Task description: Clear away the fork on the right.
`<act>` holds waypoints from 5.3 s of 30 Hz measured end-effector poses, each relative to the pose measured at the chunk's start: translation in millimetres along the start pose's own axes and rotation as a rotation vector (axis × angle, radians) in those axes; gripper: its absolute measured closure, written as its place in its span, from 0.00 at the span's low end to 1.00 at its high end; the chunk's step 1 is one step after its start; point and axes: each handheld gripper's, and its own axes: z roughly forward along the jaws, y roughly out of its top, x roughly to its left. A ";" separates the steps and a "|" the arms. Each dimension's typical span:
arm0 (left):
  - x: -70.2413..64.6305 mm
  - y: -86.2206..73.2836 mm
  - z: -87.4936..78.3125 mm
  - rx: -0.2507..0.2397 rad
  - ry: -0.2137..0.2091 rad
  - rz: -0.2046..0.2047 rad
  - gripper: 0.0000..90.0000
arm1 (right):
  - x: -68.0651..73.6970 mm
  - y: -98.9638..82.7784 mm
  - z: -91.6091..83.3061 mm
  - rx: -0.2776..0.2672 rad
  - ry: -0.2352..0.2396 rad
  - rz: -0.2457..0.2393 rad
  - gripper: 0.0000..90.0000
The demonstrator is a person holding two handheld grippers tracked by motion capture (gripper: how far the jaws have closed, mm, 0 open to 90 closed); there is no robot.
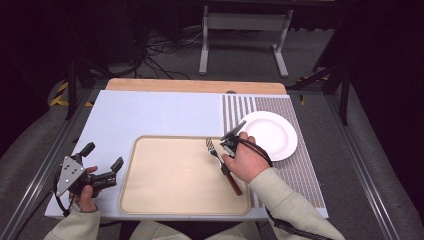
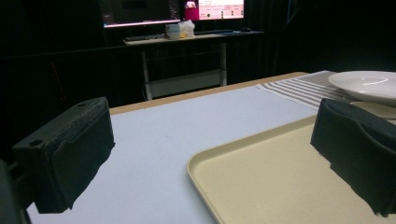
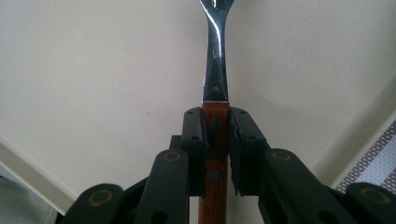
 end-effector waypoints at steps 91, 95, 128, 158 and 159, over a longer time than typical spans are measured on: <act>0.1 -0.6 0.6 -0.001 -0.002 -0.001 0.00 | 7.5 59.7 42.2 -0.304 -0.015 -1.122 1.00; 0.0 -0.3 0.3 0.003 -0.003 0.002 0.00 | 6.8 60.1 44.2 -0.297 -0.015 -1.119 1.00; -0.7 -0.3 1.2 0.002 -0.007 0.003 0.00 | -23.9 56.0 35.0 -0.193 -0.179 -1.010 1.00; -1.2 -0.3 2.3 0.004 -0.006 -0.001 0.00 | -53.1 49.5 25.4 -0.175 -0.233 -0.902 0.99; -1.2 -0.5 2.4 0.003 -0.006 -0.001 0.00 | -53.0 49.4 25.4 -0.179 -0.228 -0.900 0.99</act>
